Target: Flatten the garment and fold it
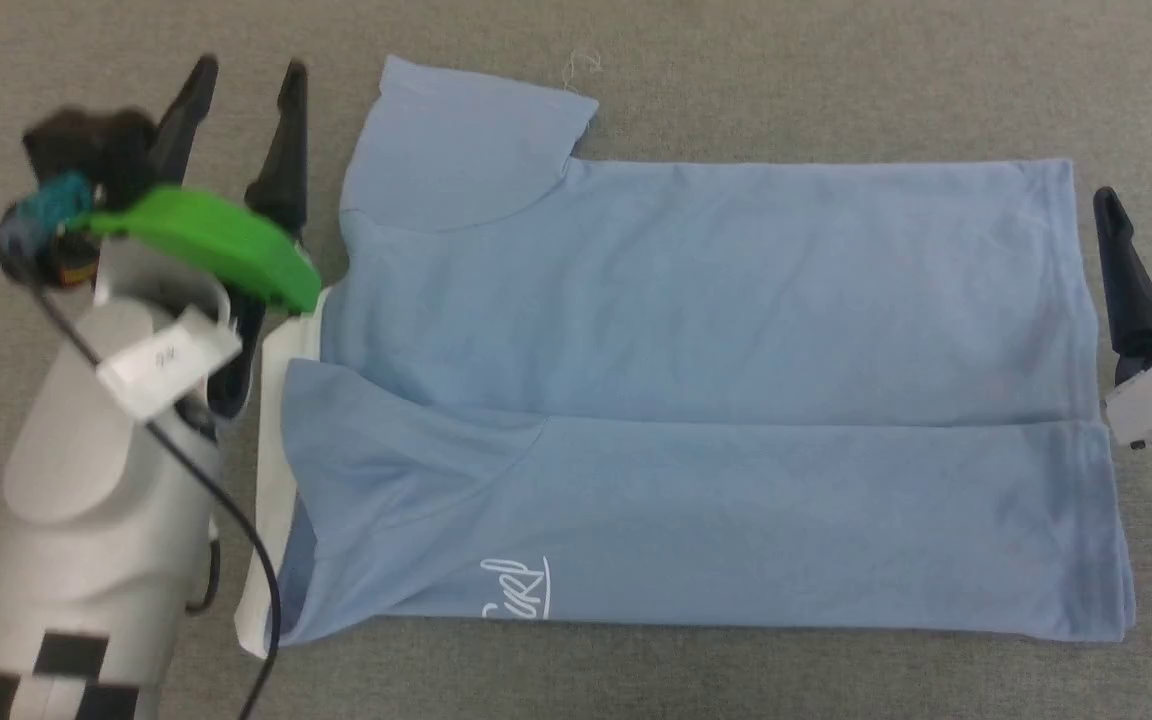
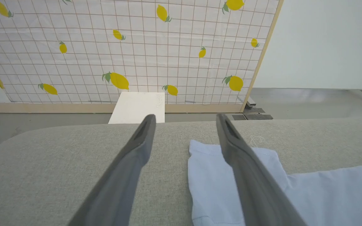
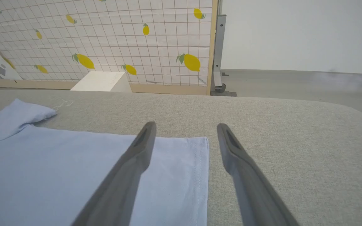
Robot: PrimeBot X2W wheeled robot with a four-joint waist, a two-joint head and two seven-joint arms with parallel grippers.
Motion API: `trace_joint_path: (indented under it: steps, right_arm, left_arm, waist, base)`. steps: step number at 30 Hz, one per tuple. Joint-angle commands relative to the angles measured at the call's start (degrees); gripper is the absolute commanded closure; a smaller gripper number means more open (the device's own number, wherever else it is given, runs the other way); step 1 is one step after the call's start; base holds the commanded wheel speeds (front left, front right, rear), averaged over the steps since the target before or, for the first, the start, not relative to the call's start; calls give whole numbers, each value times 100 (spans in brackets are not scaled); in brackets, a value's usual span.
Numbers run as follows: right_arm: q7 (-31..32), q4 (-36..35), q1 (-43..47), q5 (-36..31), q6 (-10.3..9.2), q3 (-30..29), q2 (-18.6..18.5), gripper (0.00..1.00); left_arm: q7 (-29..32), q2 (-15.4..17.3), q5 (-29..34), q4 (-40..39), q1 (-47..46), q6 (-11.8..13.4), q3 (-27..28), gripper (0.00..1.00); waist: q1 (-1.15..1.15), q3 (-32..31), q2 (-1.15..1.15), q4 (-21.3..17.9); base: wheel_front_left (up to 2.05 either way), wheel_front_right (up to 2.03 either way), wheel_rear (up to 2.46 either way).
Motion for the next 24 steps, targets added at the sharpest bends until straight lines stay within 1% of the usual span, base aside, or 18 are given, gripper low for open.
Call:
trace_joint_path:
  steps: [1, 4, 8, 13, 16, 18, 19, 21, 24]
  right_arm:
    - [21, -53, -117, -39, -9, 33, -9, 0]
    - [68, -135, -179, -43, -9, 87, -12, 0]
    - [123, -259, -222, -44, -9, 127, -14, 0]
    - [171, -404, -219, -45, -9, 104, -13, 0]
    - [175, -461, -198, -62, -9, 86, -4, 0]
    - [164, -488, -182, -73, -9, 79, 7, 0]
    - [158, -504, -169, -85, -9, 67, 9, 0]
    - [159, -537, -153, -93, -9, 54, 15, 0]
    - [156, -595, -146, -98, -9, 14, 20, 0]
  left_arm:
    - [137, -54, -17, 178, -378, -71, -61, 0]
    - [633, -91, -69, 648, -1026, -155, -200, 0]
    - [1592, -95, -143, 1369, -1896, -222, -390, 0]
    - [3054, -93, -120, 2150, -2753, -199, -671, 0]
    - [3877, -111, -147, 2500, -3039, -74, -759, 0]
    - [4396, -108, -131, 2691, -3132, 58, -834, 0]
    - [4656, -108, -140, 2776, -3166, 163, -844, 0]
    - [5006, -81, -96, 2853, -3196, 289, -914, 0]
    - [5490, -121, -155, 2891, -3147, 333, -976, 0]
  waist:
    - [-1, 332, 0, -110]
    - [-1, 526, 0, -188]
    - [-1, 775, 0, -321]
    - [-1, 1035, 0, -466]
    - [-1, 1140, 0, -531]
    - [-1, 1182, 0, -562]
    - [-1, 1207, 0, -571]
    - [-1, 1261, 0, -582]
    - [-1, 1342, 0, -567]
  base:
    - [0, 0, 0]
    - [0, 0, 0]
    - [0, 0, 0]
    - [0, 0, 0]
    - [0, 0, 0]
    - [0, 0, 0]
    - [0, 0, 0]
    - [0, 0, 0]
    - [0, 0, 0]
